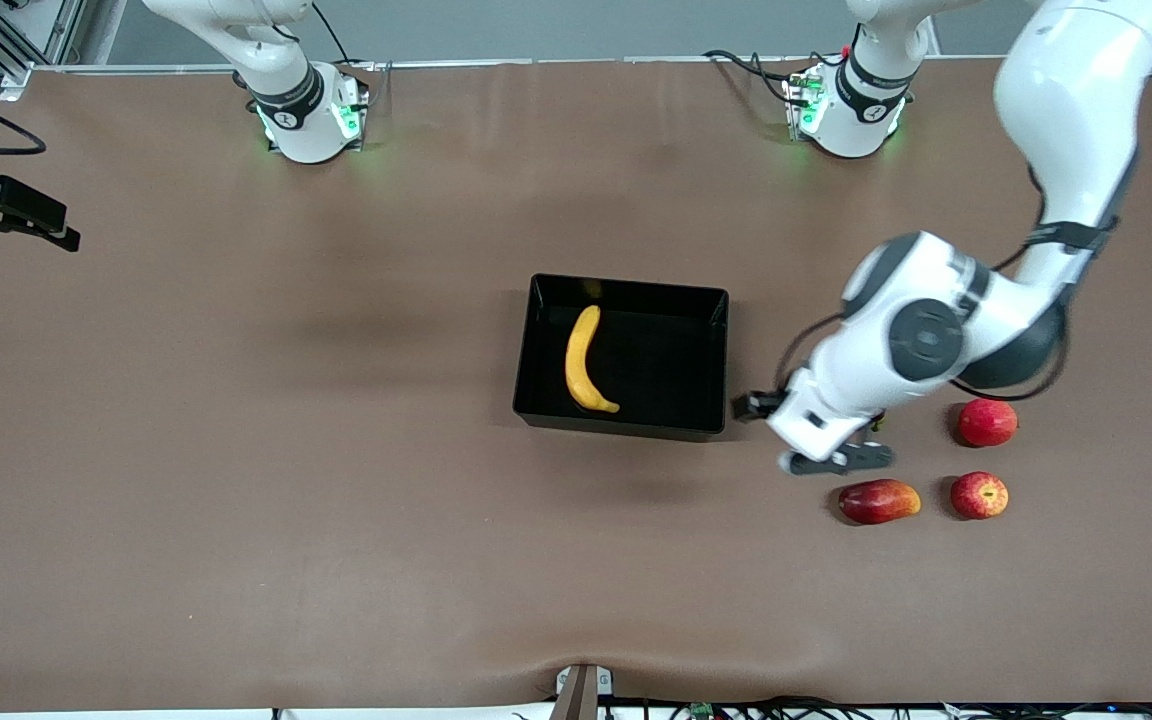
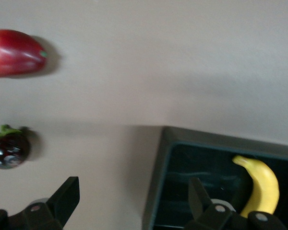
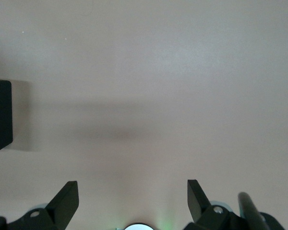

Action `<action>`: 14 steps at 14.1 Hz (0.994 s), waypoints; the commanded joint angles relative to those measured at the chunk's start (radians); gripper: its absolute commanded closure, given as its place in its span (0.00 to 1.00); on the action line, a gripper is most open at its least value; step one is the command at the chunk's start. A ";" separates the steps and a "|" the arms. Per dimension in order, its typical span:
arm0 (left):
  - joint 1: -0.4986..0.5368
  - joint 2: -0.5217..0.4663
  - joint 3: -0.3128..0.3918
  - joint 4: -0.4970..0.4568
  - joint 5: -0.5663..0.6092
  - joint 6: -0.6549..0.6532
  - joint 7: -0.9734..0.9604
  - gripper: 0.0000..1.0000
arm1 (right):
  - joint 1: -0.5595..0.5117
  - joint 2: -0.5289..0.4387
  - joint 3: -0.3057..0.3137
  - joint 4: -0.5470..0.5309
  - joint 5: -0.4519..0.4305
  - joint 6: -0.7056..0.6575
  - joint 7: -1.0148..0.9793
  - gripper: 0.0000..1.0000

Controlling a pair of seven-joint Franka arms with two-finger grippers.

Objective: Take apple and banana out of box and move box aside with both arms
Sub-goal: 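Move the left gripper back over the banana in the tray, then lower the left gripper and grasp the yellow banana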

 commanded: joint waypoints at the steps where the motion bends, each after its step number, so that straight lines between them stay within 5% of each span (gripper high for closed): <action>1: -0.065 -0.019 0.003 -0.038 0.004 0.026 -0.096 0.00 | -0.006 0.004 0.007 0.014 -0.010 -0.009 0.004 0.00; 7: -0.262 0.036 0.009 -0.081 0.119 0.151 -0.376 0.00 | -0.008 0.006 0.007 0.014 -0.010 -0.008 0.004 0.00; 11: -0.304 0.054 0.012 -0.180 0.181 0.322 -0.413 0.00 | -0.008 0.006 0.007 0.014 -0.010 -0.009 0.004 0.00; 14: -0.403 0.082 0.084 -0.174 0.189 0.363 -0.445 0.00 | -0.008 0.006 0.007 0.014 -0.010 -0.009 0.004 0.00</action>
